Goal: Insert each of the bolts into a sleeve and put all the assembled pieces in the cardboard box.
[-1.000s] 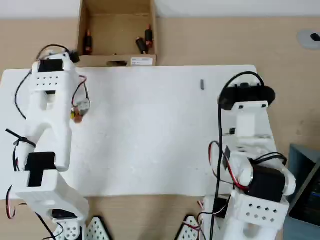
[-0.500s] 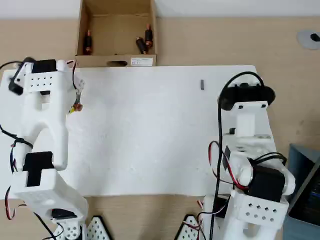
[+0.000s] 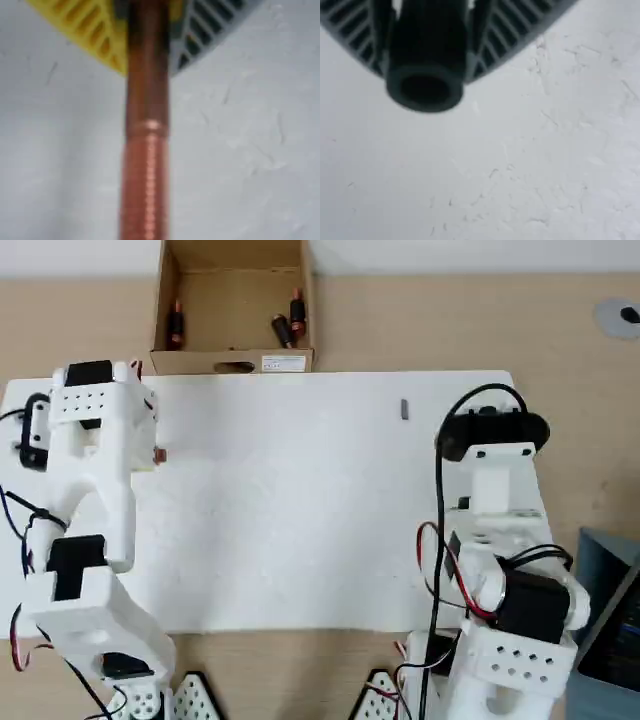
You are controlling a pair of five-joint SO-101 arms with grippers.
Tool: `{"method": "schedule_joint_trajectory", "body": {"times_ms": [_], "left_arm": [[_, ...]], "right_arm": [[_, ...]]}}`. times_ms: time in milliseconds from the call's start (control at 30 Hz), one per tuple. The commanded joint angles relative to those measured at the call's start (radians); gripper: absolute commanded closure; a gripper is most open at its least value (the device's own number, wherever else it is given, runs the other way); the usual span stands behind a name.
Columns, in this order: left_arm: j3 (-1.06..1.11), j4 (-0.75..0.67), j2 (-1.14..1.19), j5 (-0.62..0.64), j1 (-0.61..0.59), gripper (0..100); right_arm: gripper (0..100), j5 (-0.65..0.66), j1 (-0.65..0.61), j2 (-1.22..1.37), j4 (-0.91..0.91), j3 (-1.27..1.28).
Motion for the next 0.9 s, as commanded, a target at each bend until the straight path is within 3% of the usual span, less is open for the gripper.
{"method": "schedule_joint_trajectory", "body": {"times_ms": [0,100,267,367,533,700,867], "left_arm": [[-0.014,0.008,-0.005,0.04,-0.009,99],[-0.006,0.011,-0.005,0.081,-0.009,96],[-0.012,0.058,-0.005,0.084,0.009,77],[-0.006,0.06,-0.005,0.08,0.018,72],[-0.021,0.078,-0.013,-0.074,0.012,72],[-0.178,0.259,-0.012,-0.296,0.014,72],[-0.394,0.39,-0.013,-0.368,0.034,72]], "right_arm": [[98.8,-0.002,0.004,-0.002,-0.028,-0.001],[98.8,-0.002,0.004,-0.007,-0.058,0.028],[98.8,-0.002,0.004,-0.007,-0.069,0.051],[98.8,-0.002,0.002,-0.007,-0.083,0.054],[98.8,0.0,0.002,-0.007,-0.083,0.051],[98.8,0.025,0.005,-0.007,-0.081,0.051],[98.8,0.043,0.008,-0.007,-0.081,0.051]]}}
